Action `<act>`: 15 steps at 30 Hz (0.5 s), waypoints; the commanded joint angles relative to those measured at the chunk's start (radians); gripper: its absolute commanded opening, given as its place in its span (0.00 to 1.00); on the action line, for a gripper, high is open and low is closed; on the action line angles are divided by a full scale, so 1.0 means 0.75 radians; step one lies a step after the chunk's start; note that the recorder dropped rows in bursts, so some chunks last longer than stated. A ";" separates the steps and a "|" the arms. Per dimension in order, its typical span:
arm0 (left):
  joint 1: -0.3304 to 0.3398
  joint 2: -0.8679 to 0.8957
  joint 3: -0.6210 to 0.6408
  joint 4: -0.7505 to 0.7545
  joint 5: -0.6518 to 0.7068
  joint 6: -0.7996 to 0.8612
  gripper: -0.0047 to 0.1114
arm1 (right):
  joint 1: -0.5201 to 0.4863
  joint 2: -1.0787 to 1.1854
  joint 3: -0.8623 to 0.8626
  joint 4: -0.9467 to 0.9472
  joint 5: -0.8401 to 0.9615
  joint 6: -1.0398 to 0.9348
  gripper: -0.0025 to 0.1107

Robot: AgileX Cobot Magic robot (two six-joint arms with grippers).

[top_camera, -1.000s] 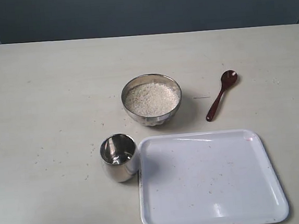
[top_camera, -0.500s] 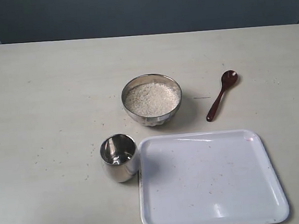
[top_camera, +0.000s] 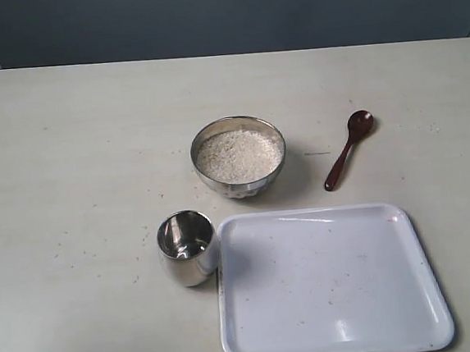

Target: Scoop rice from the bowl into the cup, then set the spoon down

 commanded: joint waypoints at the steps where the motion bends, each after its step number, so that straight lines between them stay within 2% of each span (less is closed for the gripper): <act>1: -0.005 -0.006 -0.005 0.001 -0.002 -0.009 0.04 | 0.268 0.321 -0.029 -0.373 0.189 0.359 0.01; 4: -0.005 -0.006 -0.005 0.001 -0.002 -0.009 0.04 | 0.364 0.448 -0.029 -0.360 0.209 0.458 0.01; 9: -0.005 -0.006 -0.005 0.001 -0.002 -0.009 0.04 | 0.466 0.643 -0.029 -0.229 0.162 0.462 0.05; 13: -0.005 -0.006 -0.005 0.001 -0.002 -0.009 0.04 | 0.496 0.769 -0.029 -0.167 0.099 0.462 0.26; 15: -0.005 -0.006 -0.005 0.001 -0.002 -0.009 0.04 | 0.496 0.823 -0.029 -0.150 0.054 0.503 0.42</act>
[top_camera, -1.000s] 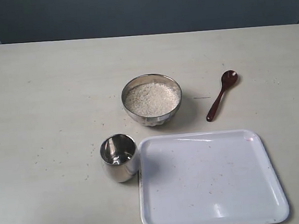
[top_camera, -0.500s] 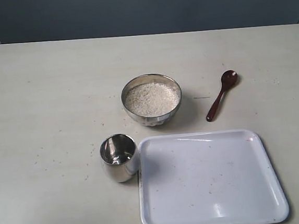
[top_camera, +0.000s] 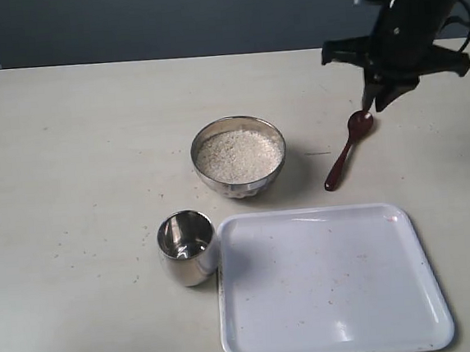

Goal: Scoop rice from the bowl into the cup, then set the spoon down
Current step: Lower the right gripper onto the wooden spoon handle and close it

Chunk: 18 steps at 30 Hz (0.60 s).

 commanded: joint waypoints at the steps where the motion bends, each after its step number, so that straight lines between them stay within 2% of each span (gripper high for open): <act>1: -0.005 -0.006 -0.005 0.001 -0.002 -0.009 0.04 | 0.005 0.108 -0.009 0.035 -0.104 0.068 0.48; 2: -0.005 -0.006 -0.005 0.001 -0.002 -0.009 0.04 | 0.005 0.137 -0.009 0.035 -0.135 0.113 0.55; 5: -0.005 -0.006 -0.005 0.001 -0.002 -0.009 0.04 | 0.005 0.199 -0.009 0.049 -0.198 0.201 0.63; 18: -0.005 -0.006 -0.005 0.001 -0.002 -0.009 0.04 | 0.113 0.274 0.087 0.016 -0.296 0.319 0.58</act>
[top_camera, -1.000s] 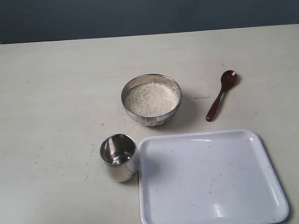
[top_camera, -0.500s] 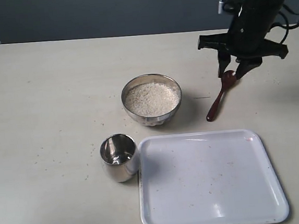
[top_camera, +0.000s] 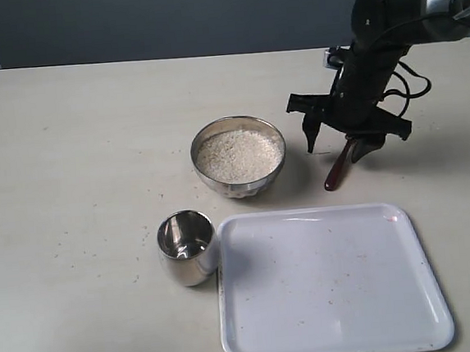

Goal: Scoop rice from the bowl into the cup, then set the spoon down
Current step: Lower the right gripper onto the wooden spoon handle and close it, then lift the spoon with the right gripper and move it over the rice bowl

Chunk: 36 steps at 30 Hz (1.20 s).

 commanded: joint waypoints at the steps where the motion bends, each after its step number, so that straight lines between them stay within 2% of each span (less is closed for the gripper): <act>1: -0.005 -0.006 -0.005 0.001 -0.002 -0.009 0.04 | 0.023 -0.003 0.038 -0.058 -0.003 0.047 0.58; 13: -0.005 -0.006 -0.005 0.001 -0.002 -0.009 0.04 | 0.024 -0.003 0.161 -0.076 -0.071 0.098 0.56; 18: -0.005 -0.006 -0.005 0.001 -0.002 -0.009 0.04 | 0.024 -0.003 0.161 -0.076 -0.150 0.147 0.45; 23: -0.005 -0.006 -0.005 0.001 -0.002 -0.009 0.04 | 0.024 -0.003 0.161 -0.076 -0.168 0.147 0.38; 25: -0.005 -0.006 -0.005 0.001 -0.002 -0.009 0.04 | 0.026 -0.003 0.161 -0.071 -0.165 0.147 0.26; 27: -0.005 -0.006 -0.005 0.001 -0.002 -0.009 0.04 | 0.033 -0.003 0.161 -0.075 -0.160 0.147 0.06; 28: -0.005 -0.006 -0.005 0.001 -0.002 -0.009 0.04 | 0.033 -0.003 0.161 -0.081 -0.160 0.147 0.02; 32: -0.005 -0.006 -0.005 0.001 -0.002 -0.009 0.04 | 0.040 -0.034 0.161 -0.097 -0.158 0.018 0.02; 36: -0.005 -0.006 -0.005 0.001 -0.002 -0.009 0.04 | 0.046 -0.138 0.161 -0.174 -0.157 -0.277 0.02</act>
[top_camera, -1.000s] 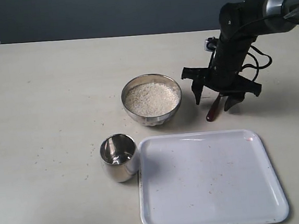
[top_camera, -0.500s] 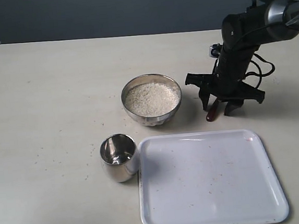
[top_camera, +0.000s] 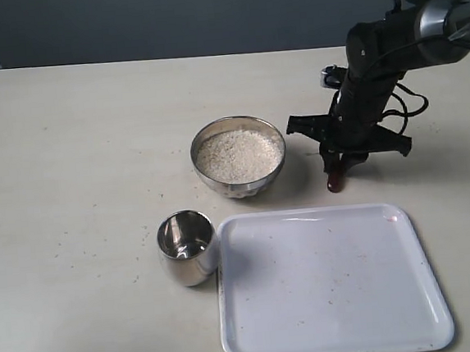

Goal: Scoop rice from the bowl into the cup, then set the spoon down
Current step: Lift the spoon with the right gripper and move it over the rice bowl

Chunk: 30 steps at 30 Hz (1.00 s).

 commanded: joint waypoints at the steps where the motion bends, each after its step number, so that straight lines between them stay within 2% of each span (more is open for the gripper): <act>1: -0.005 -0.006 -0.005 0.001 -0.002 -0.009 0.04 | 0.004 -0.143 0.005 -0.100 0.012 -0.341 0.02; 5: -0.005 -0.006 -0.005 0.001 -0.002 -0.009 0.04 | 0.007 -0.276 -0.046 -0.097 0.159 -0.781 0.02; 8: -0.005 -0.006 -0.005 0.001 -0.002 -0.009 0.04 | 0.027 -0.352 -0.111 -0.074 0.370 -1.189 0.02; 11: -0.005 -0.006 -0.005 0.001 -0.002 -0.009 0.04 | 0.068 -0.395 -0.189 -0.147 0.556 -1.345 0.02; 14: -0.005 -0.006 -0.005 0.001 -0.002 -0.009 0.04 | 0.135 -0.406 -0.248 -0.353 0.640 -1.359 0.02; 18: -0.005 -0.006 -0.005 0.001 -0.002 -0.009 0.04 | 0.264 -0.400 -0.267 -0.599 0.637 -1.330 0.02; 24: -0.005 -0.006 -0.005 0.001 -0.002 -0.009 0.04 | 0.429 -0.325 -0.267 -0.823 0.577 -1.230 0.02; 30: -0.005 -0.006 -0.005 0.001 -0.002 -0.009 0.04 | 0.522 -0.180 -0.267 -1.039 0.563 -1.097 0.02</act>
